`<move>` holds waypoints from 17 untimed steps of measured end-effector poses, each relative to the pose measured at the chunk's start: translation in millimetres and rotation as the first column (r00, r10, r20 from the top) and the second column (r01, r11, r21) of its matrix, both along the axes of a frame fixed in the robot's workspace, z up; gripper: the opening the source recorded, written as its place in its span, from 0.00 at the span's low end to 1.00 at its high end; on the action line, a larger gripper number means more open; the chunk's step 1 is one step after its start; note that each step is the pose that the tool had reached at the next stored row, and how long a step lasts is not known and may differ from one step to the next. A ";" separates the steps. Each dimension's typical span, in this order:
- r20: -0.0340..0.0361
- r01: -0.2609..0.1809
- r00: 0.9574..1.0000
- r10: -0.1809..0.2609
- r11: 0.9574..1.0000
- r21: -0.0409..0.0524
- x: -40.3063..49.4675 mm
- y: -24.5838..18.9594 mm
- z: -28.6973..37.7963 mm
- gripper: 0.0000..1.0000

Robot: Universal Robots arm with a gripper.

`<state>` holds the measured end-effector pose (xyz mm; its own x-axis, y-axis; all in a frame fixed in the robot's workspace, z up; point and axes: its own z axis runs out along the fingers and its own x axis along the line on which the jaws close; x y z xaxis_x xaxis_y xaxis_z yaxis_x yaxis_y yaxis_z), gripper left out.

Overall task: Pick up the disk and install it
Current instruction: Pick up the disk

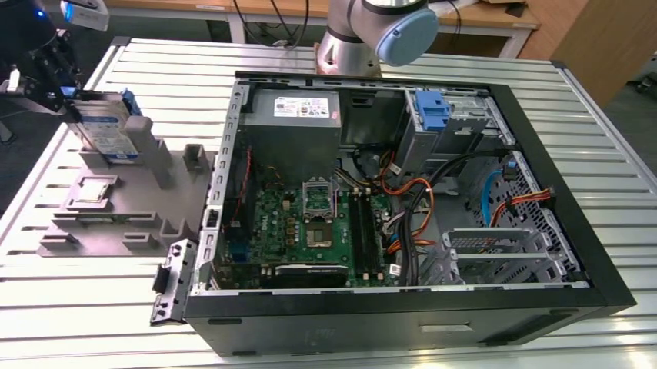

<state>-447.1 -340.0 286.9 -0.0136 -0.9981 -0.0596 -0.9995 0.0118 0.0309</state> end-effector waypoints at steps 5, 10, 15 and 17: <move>0.000 0.007 1.000 -0.007 1.000 -0.001 0.0 0.0 0.0 0.37; 0.000 0.007 1.000 -0.007 1.000 -0.001 0.0 0.0 0.0 0.37; 0.000 0.007 1.000 -0.007 1.000 0.000 0.0 0.0 -0.1 0.45; 0.000 0.007 1.000 -0.007 1.000 -0.001 0.0 0.0 0.0 0.45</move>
<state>-447.1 -340.0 286.9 -0.0204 -0.9980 -0.0591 -0.9994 0.0186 0.0308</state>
